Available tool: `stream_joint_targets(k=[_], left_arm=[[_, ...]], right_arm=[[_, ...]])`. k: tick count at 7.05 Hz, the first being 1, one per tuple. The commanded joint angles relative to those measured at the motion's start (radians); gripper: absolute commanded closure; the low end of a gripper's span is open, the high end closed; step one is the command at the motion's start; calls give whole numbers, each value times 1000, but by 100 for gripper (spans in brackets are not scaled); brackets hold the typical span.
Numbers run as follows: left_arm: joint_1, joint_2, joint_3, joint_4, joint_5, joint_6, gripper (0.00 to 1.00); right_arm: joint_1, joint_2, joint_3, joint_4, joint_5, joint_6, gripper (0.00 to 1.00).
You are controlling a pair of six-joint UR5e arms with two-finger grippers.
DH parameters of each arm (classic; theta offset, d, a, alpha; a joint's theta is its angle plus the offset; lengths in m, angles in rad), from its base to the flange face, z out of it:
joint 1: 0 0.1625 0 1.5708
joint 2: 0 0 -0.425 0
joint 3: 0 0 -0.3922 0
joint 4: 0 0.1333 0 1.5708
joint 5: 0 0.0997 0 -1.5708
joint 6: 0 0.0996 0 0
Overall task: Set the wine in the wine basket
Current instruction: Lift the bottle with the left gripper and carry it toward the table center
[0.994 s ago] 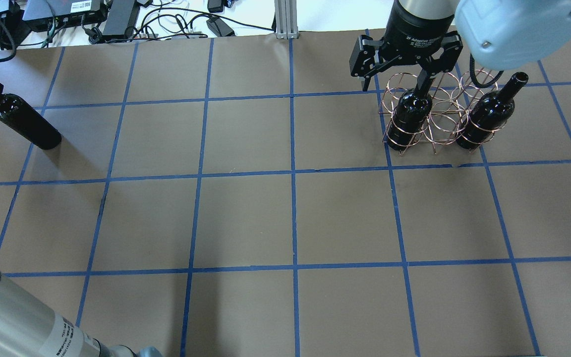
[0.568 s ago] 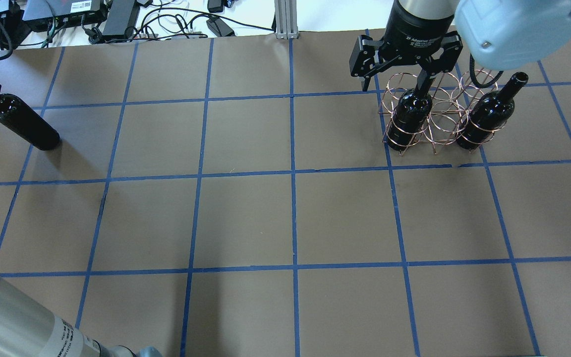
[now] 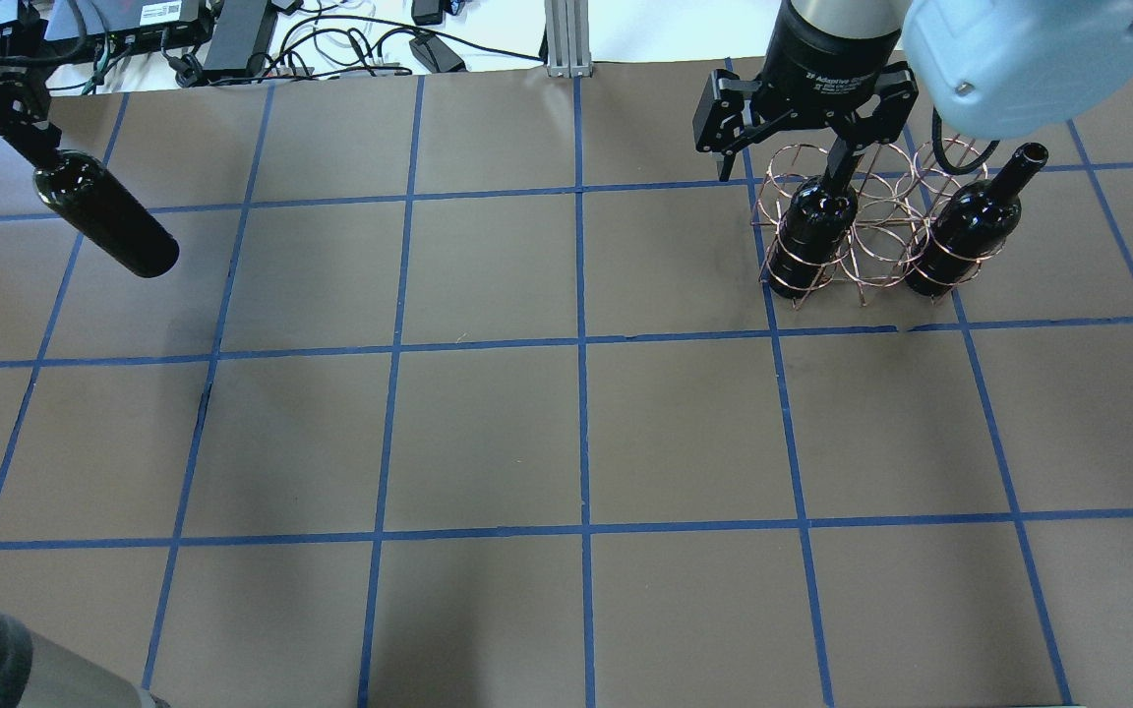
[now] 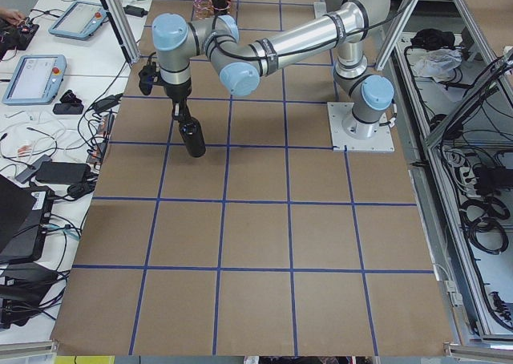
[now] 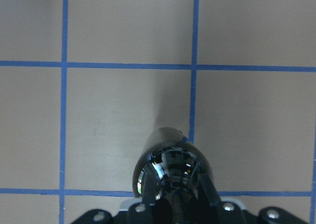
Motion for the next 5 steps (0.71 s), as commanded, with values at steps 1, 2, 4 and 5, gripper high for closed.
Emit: stream_joint_targets(k=[1, 2, 4, 5], left_arm=[[-107, 70, -66, 6, -1, -149, 100], [-159, 106, -95, 9, 2, -224, 100], [-275, 163, -168, 22, 5, -434, 100], [-341, 176, -213, 61, 8, -511, 100]], right_arm=[[1, 1, 0, 0, 0, 0, 0], [-1, 1, 0, 0, 0, 0, 0], [1, 1, 0, 0, 0, 0, 0], [-1, 1, 0, 0, 0, 0, 0]])
